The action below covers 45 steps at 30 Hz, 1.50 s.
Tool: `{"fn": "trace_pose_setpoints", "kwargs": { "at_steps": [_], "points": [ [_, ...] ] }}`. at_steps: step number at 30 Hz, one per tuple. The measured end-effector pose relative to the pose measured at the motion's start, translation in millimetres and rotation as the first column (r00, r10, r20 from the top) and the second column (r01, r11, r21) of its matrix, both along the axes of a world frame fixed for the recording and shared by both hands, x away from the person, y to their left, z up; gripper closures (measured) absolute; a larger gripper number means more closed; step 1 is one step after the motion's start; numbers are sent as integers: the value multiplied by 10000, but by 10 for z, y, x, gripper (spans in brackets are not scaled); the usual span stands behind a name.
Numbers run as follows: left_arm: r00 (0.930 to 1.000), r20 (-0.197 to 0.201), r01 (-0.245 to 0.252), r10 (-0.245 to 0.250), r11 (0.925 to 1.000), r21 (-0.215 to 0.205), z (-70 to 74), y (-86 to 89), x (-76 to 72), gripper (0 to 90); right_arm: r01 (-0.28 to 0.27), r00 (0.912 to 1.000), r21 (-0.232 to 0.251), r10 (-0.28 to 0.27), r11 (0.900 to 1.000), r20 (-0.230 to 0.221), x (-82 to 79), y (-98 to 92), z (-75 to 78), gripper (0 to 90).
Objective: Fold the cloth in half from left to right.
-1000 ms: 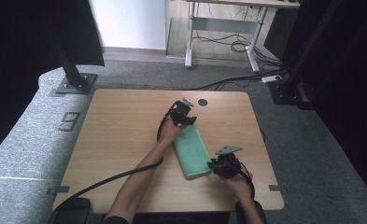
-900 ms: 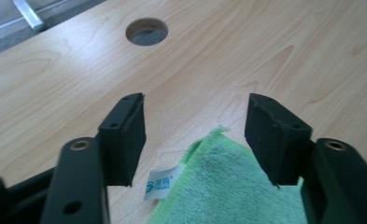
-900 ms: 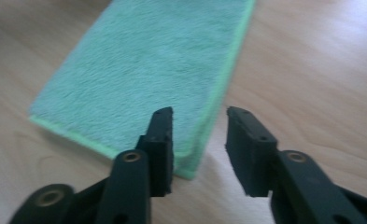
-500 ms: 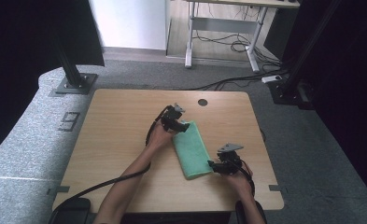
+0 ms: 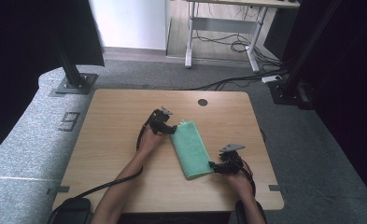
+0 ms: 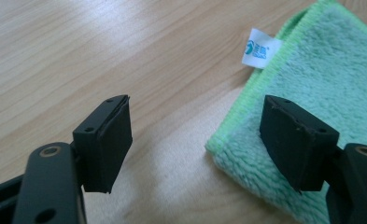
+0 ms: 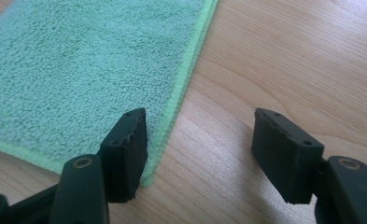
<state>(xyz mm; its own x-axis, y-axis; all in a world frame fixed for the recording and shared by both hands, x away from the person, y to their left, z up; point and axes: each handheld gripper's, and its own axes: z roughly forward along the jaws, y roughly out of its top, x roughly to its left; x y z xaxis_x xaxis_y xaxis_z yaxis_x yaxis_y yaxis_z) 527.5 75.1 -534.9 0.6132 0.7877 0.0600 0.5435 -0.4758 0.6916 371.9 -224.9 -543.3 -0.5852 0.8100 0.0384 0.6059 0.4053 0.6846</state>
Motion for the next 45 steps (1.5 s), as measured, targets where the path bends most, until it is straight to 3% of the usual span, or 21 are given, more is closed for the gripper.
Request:
{"fn": "trace_pose_setpoints", "kwargs": {
  "at_steps": [11, 14, 15, 19, 22, 27, 35, 45],
  "points": [
    [9999, 107, 120, -116, 9989, -449, 65, 118, -275, 255, 59, 10000, -18, -59, 10000, 21, 0, 6, -2, 345],
    [9999, -52, 102, -103, 9998, -153, 22, 123, -288, 255, 69, 10000, -26, -69, 10000, 32, 2, 10, -3, 341],
    [9998, -115, 173, -171, 9997, 171, -17, 119, -287, 255, 67, 10000, -30, -67, 10000, 43, 3, 11, -4, 341],
    [9997, -97, 226, -226, 9997, -69, -60, 97, -335, 256, 83, 10000, -22, -83, 10000, 55, 2, 12, -5, 340],
    [9988, 14, 485, -485, 9987, 140, -36, 40, -417, 255, 68, 10000, -24, -67, 10000, 57, 4, 12, -6, 339],
    [9944, 44, 1052, -1054, 9940, 284, -15, -61, -652, 249, 73, 10000, -23, -73, 10000, 56, 4, 12, -6, 338],
    [9911, 193, 1314, -1320, 9909, 300, -47, -130, -1009, 245, 96, 9999, -17, -96, 10000, 71, 9, 14, -8, 333],
    [9850, 137, 1724, -1723, 9849, -121, -83, -255, -1478, 242, 128, 9999, -18, -128, 9999, 89, 11, 17, -10, 331]
  ]
}}
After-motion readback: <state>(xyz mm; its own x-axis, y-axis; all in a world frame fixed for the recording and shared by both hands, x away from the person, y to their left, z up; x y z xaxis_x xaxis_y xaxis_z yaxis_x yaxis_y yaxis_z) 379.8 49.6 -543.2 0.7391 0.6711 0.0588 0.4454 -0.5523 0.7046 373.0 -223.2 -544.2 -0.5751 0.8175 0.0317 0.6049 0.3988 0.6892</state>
